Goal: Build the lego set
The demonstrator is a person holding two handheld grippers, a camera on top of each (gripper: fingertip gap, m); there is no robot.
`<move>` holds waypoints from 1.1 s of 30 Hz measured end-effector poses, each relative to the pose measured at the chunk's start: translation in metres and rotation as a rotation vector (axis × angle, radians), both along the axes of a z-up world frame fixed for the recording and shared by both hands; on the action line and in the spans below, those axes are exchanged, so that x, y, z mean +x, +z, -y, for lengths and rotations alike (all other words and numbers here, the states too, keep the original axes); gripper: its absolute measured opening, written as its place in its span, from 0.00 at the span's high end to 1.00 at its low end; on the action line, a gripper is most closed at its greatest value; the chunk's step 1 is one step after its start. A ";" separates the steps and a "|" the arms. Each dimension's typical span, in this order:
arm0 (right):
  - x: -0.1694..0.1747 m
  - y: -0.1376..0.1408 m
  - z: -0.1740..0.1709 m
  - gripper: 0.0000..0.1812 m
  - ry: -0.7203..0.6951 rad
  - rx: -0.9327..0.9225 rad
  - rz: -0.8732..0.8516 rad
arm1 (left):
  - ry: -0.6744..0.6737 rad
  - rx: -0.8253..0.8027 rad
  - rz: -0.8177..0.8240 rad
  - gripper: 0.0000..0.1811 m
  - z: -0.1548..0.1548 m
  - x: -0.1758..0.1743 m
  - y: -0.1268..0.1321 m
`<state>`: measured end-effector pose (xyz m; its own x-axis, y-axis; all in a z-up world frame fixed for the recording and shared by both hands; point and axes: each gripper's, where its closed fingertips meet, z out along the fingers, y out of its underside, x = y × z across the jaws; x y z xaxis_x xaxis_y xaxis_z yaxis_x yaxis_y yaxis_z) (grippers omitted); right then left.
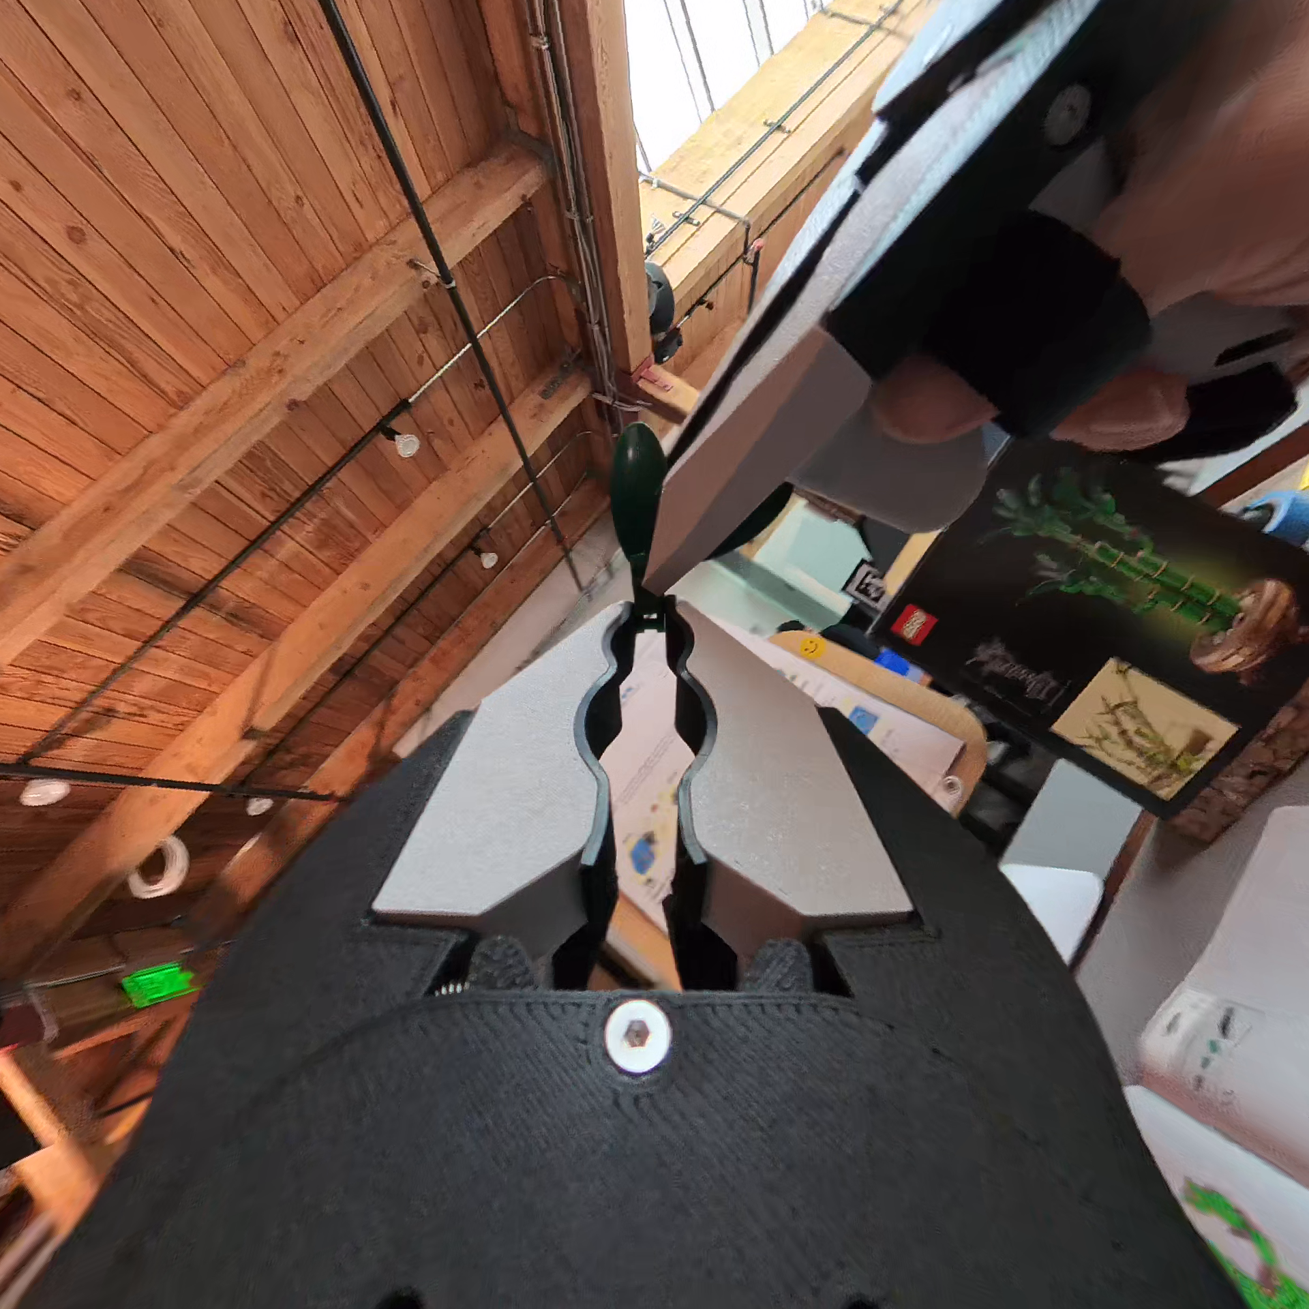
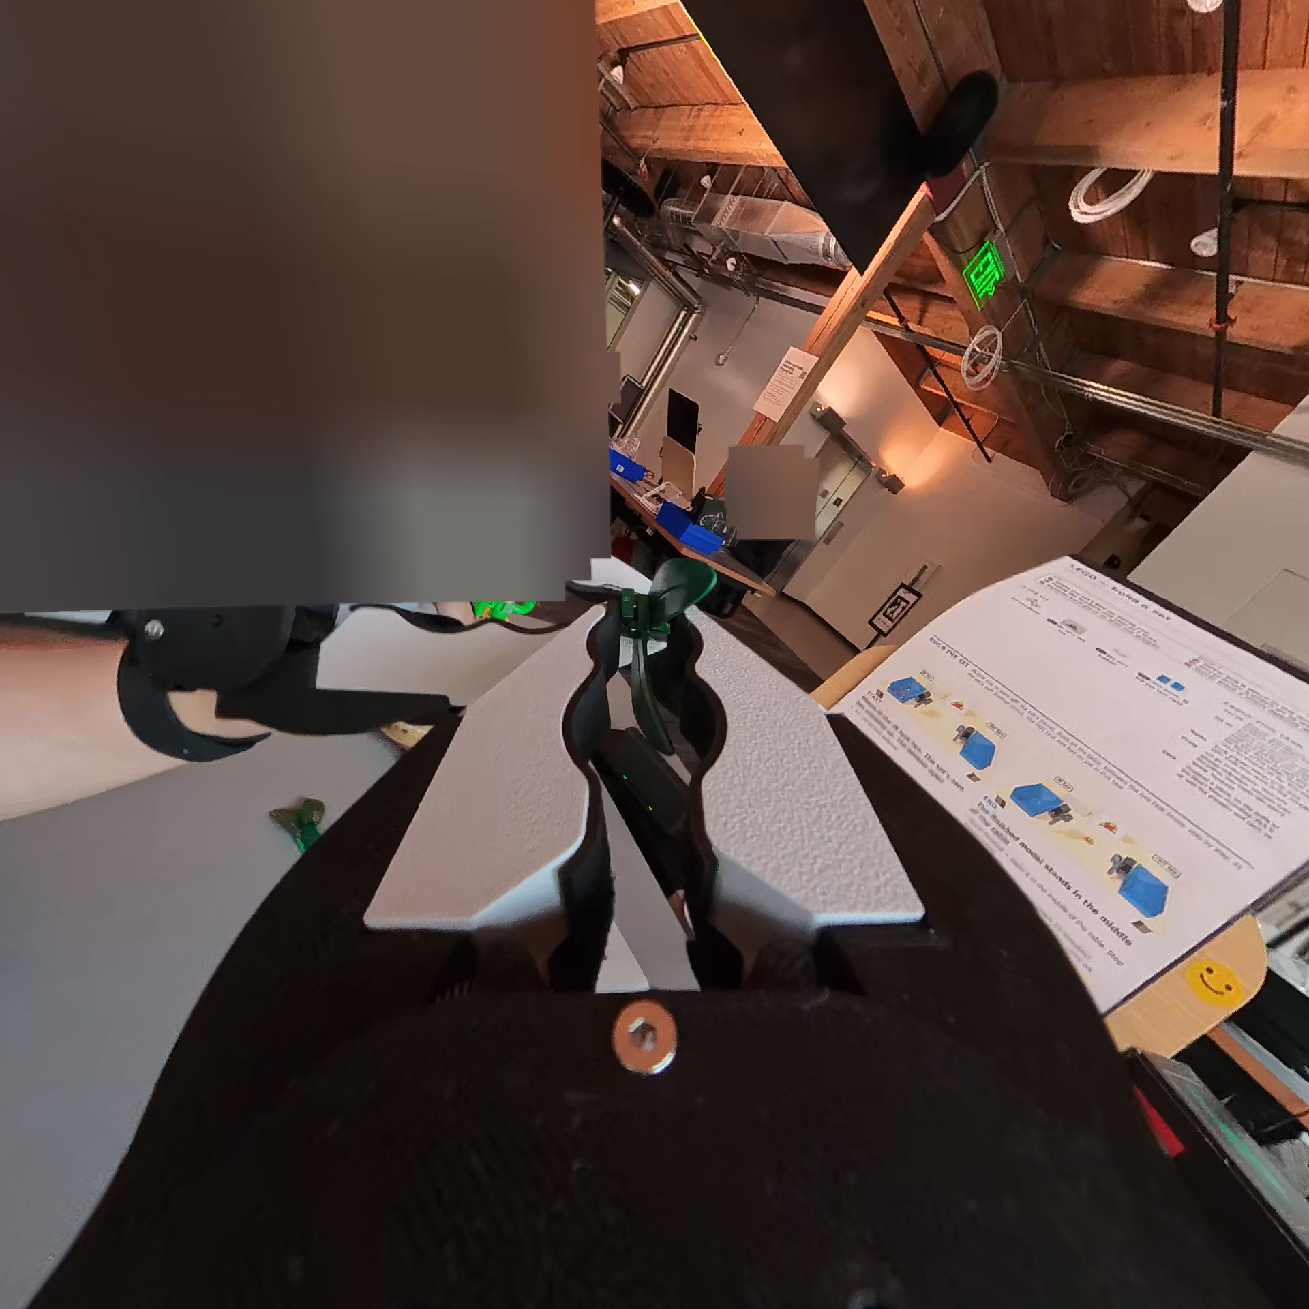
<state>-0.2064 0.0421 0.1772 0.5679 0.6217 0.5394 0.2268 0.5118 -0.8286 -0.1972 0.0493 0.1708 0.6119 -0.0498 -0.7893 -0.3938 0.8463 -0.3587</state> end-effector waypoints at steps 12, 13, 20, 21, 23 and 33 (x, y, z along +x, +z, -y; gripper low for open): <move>0.015 0.006 0.068 0.93 0.548 0.134 -0.060 | -0.848 -0.412 -0.050 0.87 0.077 -0.016 0.014; 0.016 0.006 0.073 0.93 0.599 0.130 -0.077 | -0.878 -0.439 -0.076 0.87 0.080 -0.017 0.012; 0.005 -0.005 0.083 0.93 0.740 0.083 -0.069 | -0.974 -0.501 -0.170 0.88 0.095 -0.002 -0.004; 0.003 -0.007 0.083 0.93 0.752 0.079 -0.069 | -0.984 -0.500 -0.170 0.90 0.096 0.000 -0.004; 0.005 -0.005 0.085 0.93 0.794 0.070 -0.103 | -0.989 -0.487 -0.162 0.94 0.096 -0.001 -0.003; 0.005 -0.007 0.090 0.93 0.865 0.065 -0.137 | -0.977 -0.445 -0.189 0.93 0.101 -0.001 -0.005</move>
